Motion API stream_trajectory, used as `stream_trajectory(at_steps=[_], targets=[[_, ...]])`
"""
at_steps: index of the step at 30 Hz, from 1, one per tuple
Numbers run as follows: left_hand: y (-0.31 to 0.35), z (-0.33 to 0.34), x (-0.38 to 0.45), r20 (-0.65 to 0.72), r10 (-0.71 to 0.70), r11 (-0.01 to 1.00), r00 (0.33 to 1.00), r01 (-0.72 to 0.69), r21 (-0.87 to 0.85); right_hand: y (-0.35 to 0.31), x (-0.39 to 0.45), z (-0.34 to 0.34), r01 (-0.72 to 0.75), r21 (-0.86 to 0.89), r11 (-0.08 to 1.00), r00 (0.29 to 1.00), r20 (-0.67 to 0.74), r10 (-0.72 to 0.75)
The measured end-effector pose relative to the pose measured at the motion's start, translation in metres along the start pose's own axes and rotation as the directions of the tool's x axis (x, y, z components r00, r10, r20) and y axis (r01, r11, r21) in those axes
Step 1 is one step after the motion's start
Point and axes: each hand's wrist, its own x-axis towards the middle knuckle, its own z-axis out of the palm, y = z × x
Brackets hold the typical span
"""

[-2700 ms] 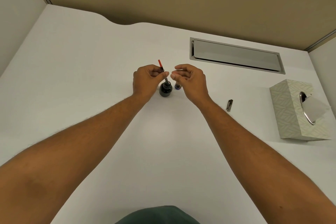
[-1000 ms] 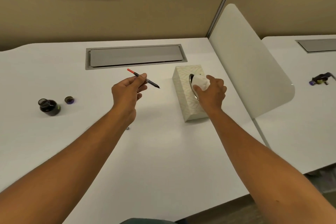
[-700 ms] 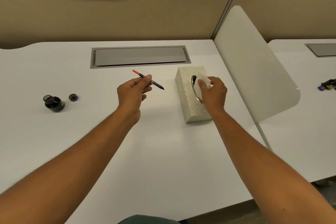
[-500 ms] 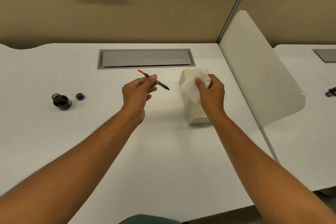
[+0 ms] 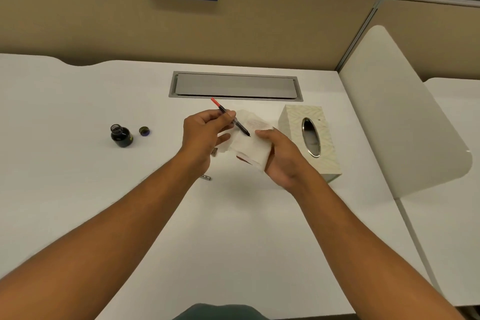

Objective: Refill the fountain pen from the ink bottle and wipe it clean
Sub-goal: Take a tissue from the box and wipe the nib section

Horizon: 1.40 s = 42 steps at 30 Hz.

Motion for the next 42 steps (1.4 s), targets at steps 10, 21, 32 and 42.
stream_trajectory(at_steps=[10,21,32,42], targets=[[0.007,-0.011,-0.006,-0.004,0.014,0.999,1.000,-0.015,-0.036,0.006,0.006,-0.002,0.030,-0.138,0.990,0.999,0.039,-0.025],[0.007,-0.014,-0.002,0.046,0.013,0.999,0.999,-0.011,-0.054,0.000,0.007,0.003,-0.033,-0.095,0.995,0.989,0.141,0.046],[0.008,-0.015,0.000,0.052,0.053,0.995,0.997,-0.057,0.077,-0.005,0.008,0.013,0.070,-0.328,0.942,0.993,0.116,-0.033],[0.014,-0.015,-0.002,0.098,0.083,0.990,0.992,-0.093,0.105,-0.011,0.010,0.010,-0.045,-0.285,0.957,0.992,0.098,0.075]])
